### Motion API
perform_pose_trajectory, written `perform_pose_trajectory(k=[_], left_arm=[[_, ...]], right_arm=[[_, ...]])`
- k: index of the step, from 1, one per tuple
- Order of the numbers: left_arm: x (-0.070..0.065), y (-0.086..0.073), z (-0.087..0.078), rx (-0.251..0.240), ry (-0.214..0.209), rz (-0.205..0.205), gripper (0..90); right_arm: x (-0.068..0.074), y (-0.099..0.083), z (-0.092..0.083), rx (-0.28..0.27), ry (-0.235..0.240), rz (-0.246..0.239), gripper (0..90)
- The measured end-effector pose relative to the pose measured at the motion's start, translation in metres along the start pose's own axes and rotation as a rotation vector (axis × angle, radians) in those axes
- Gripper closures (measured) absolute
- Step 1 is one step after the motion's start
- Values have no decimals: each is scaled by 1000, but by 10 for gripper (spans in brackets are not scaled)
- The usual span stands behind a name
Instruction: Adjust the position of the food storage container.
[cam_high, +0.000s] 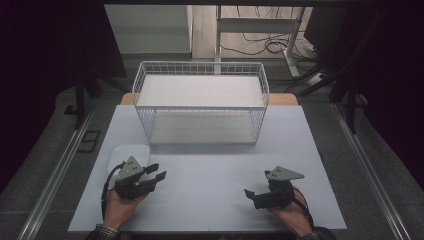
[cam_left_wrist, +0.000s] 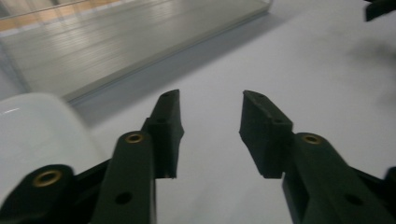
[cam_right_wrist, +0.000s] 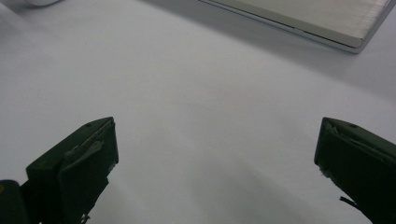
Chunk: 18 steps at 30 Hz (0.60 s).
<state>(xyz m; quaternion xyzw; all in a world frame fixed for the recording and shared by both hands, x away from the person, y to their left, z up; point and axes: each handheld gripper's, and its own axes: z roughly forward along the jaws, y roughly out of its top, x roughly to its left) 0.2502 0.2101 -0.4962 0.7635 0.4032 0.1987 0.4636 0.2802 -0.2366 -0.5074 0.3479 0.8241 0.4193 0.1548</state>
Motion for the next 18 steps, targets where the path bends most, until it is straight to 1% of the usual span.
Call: perform_pose_trajectory(k=[1,2,3,4,5,6,8,10,11,12,14,16,17,18], left_arm=[[7,0,-5,-14,26,-27,669],[7,0,-5,-14,26,-27,692],[15,0,-10,-25,39,-45,717],[15,0,-10,-25,39,-45,743],[23,-1,-14,-29,53,-57,772],[23,-1,-14,-29,53,-57,797],[34,0,-20,-27,86,-65,841],[40,0,-23,-28,104,-72,876],[40,0,-23,-28,104,-72,889],[48,-1,-27,-35,120,-87,899],[51,-1,-28,-36,127,-92,900],[59,-2,-32,-37,147,-109,900],[65,-2,-35,-36,165,-118,900],[65,-2,-35,-36,165,-118,899]], right_arm=[[0,0,0,3,-1,-4,0],[0,0,1,4,2,-7,0],[0,0,1,6,4,-9,0],[1,0,1,8,5,-11,0],[1,0,1,10,6,-13,0],[1,0,1,10,6,-13,0],[2,1,2,15,1,-25,2],[2,2,2,16,-3,-31,4],[2,2,2,16,-3,-31,4],[2,2,2,16,-5,-36,6],[2,2,3,17,-7,-39,7],[2,2,3,19,-9,-42,10],[2,2,4,22,-13,-46,14],[2,2,4,22,-13,-46,14]])
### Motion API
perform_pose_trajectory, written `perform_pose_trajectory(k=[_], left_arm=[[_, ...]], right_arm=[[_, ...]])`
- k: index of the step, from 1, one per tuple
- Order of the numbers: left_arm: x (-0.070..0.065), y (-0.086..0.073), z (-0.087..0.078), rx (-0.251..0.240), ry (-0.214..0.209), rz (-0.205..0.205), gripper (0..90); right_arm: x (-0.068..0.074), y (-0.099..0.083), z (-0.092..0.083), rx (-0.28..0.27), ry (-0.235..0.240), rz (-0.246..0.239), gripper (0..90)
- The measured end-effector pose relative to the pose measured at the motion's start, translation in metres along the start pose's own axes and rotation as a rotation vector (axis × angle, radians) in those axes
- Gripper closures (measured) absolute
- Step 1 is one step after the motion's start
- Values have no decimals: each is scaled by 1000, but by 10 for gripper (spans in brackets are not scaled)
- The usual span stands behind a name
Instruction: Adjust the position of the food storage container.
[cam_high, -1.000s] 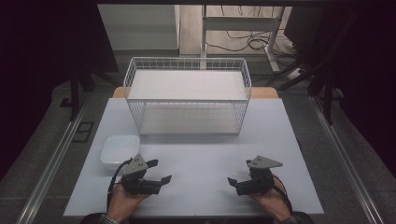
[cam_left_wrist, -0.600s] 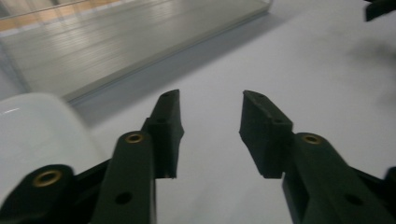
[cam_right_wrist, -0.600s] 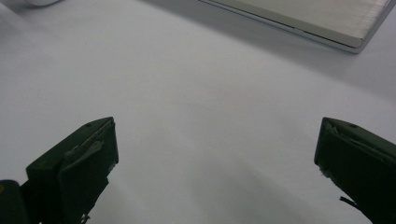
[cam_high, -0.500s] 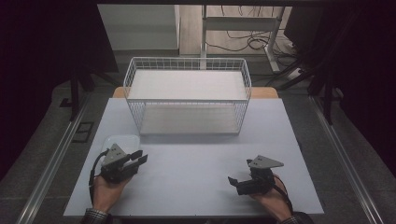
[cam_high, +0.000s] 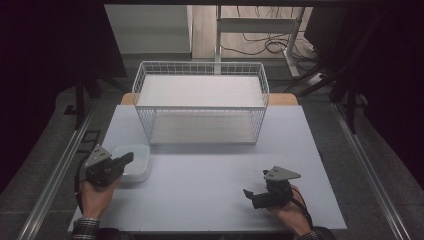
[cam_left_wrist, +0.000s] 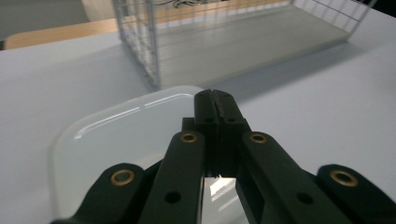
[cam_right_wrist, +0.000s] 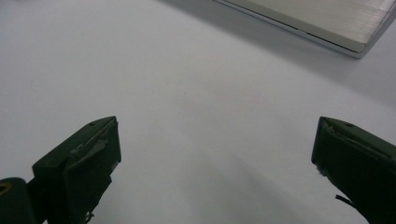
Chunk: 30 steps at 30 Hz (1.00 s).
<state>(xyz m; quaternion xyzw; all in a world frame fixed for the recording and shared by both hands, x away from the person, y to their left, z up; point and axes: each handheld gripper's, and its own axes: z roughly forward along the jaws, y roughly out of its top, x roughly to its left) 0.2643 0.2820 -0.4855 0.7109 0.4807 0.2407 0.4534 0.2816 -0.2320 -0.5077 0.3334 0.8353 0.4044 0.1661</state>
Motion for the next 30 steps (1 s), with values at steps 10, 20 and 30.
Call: perform_pose_trajectory(k=[10,20,30], left_arm=[[32,-4,-12,-25,124,-40,899],[63,-24,-7,17,228,-133,900],[68,-31,8,78,236,-133,900]], right_arm=[[1,1,1,-1,-13,-23,24],[3,2,4,8,-4,-35,31],[6,3,6,16,14,-51,38]])
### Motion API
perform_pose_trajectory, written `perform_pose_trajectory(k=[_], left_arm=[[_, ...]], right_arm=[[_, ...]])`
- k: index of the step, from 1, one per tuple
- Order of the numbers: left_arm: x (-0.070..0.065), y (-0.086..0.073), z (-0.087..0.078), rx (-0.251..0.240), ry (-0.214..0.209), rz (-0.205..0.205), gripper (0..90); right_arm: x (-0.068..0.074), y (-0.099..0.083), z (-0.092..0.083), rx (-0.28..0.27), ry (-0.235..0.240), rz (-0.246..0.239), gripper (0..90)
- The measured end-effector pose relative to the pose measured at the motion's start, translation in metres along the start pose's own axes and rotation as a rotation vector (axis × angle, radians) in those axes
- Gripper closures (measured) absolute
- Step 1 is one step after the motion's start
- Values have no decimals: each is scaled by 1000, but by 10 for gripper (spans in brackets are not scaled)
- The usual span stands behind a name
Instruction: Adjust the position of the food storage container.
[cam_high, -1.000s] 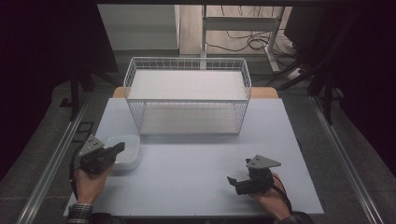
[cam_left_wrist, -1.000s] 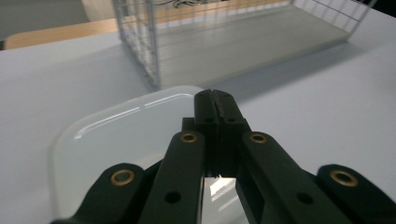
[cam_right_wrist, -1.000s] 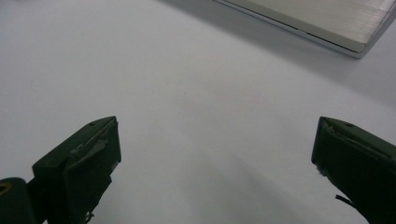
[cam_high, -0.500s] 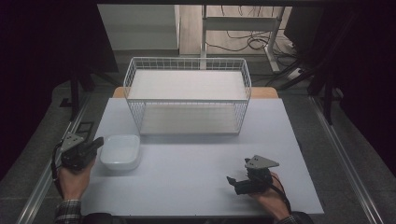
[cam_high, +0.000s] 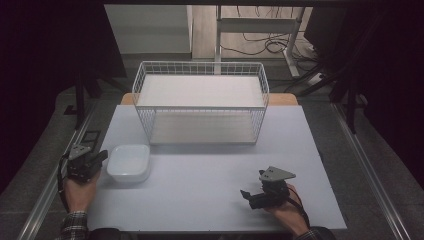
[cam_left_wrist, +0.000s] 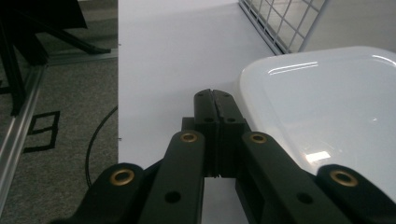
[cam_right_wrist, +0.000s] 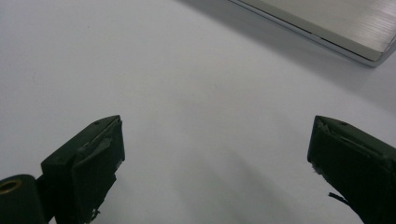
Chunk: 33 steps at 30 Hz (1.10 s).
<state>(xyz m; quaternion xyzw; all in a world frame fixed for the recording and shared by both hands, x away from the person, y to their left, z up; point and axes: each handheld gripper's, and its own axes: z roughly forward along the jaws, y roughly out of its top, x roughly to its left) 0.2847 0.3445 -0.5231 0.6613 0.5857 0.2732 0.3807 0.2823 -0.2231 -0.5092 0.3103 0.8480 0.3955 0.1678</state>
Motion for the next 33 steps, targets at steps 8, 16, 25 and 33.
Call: perform_pose_trajectory(k=[8,16,25,33], left_arm=[[-7,1,4,15,-34,13,900],[-21,3,7,25,-76,43,900],[-45,9,12,29,-131,82,900],[-72,14,18,44,-189,136,900]], right_arm=[[1,0,1,3,3,2,42],[0,1,0,-4,12,24,42],[-1,1,1,-8,12,48,42],[-3,0,4,-7,19,82,41]])
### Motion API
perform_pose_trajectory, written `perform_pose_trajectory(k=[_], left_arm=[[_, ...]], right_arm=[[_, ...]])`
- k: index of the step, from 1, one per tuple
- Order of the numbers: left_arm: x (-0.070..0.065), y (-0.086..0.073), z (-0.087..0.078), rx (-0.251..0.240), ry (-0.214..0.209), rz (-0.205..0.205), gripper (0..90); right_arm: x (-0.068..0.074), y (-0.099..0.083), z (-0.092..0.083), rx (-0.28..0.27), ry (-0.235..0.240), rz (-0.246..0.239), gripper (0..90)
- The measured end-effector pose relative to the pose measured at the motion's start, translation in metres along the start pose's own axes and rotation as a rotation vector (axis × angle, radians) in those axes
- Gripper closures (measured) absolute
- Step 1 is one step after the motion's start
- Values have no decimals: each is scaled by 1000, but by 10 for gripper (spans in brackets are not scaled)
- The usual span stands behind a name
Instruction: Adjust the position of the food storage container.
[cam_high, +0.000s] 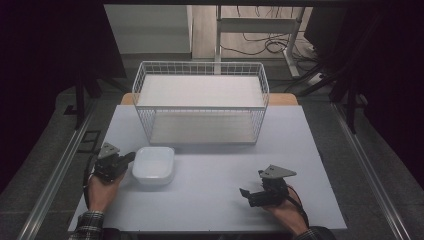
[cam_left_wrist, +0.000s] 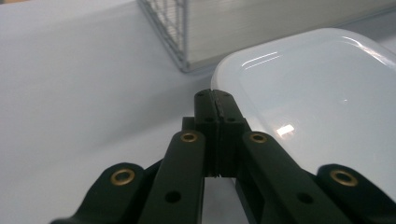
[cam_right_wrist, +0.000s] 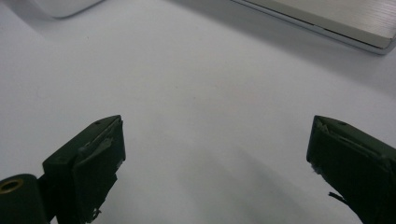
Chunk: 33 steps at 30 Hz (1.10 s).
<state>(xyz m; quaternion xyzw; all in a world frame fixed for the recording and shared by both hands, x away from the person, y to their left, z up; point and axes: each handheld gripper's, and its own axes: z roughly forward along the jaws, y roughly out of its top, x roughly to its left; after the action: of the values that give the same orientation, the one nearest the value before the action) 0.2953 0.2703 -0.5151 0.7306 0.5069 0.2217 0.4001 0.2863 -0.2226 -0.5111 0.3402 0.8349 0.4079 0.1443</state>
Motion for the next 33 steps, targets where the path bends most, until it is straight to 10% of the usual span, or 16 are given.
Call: perform_pose_trajectory(k=[33], left_arm=[[-95,12,16,29,-225,143,900]], right_arm=[[6,9,1,51,9,-15,246]])
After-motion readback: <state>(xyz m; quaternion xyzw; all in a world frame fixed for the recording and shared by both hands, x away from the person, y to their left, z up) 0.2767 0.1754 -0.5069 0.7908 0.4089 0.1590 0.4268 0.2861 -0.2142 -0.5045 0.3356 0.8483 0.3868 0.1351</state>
